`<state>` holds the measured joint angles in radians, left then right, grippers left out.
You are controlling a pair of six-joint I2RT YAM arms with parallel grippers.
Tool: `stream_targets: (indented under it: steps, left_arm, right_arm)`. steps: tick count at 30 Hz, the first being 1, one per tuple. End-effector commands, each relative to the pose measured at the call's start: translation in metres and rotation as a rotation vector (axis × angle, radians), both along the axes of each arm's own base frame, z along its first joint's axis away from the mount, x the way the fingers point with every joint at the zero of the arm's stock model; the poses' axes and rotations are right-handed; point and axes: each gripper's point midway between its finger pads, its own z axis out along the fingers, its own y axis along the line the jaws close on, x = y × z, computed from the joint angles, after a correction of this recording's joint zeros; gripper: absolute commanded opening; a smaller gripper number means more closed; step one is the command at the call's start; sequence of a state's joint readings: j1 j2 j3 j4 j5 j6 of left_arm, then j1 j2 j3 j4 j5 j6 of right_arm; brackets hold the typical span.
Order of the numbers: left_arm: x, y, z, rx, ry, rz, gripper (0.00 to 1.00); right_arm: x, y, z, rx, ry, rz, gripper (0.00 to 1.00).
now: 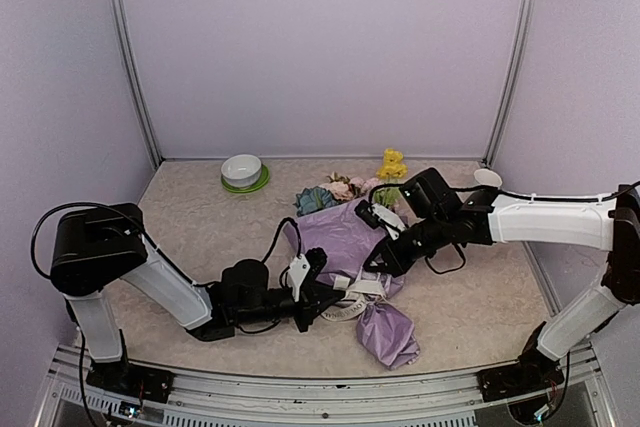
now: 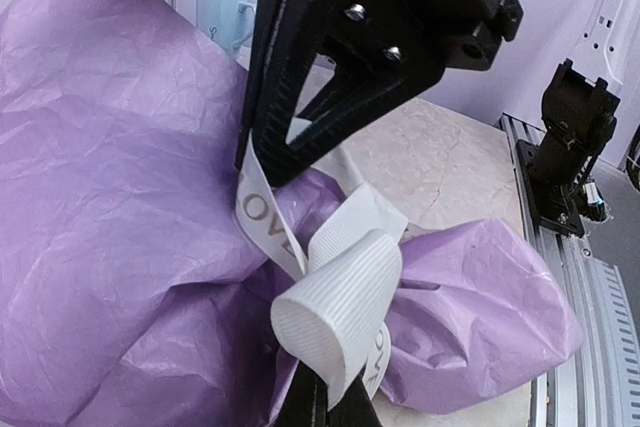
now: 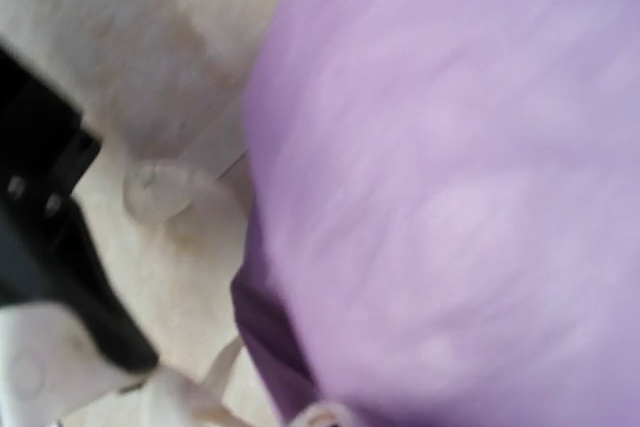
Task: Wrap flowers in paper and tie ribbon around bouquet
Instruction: Tie the half-tied ribbon around the folded bouquet.
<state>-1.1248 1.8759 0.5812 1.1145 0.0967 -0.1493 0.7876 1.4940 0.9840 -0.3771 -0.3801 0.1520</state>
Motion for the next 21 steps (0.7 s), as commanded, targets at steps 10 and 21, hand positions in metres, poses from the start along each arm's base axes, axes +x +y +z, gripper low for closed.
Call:
stream_targets:
  steps: [10,21]
  left_arm:
    - [0.002,-0.004,-0.001,0.022,-0.007,0.007,0.00]
    - [0.001,0.010,-0.017,-0.031,0.263,0.006,0.00]
  right_arm:
    - [0.017,-0.027,0.012,0.050,0.008,-0.183,0.00]
    - [-0.011,-0.093,-0.034,-0.017,0.119,-0.320,0.00]
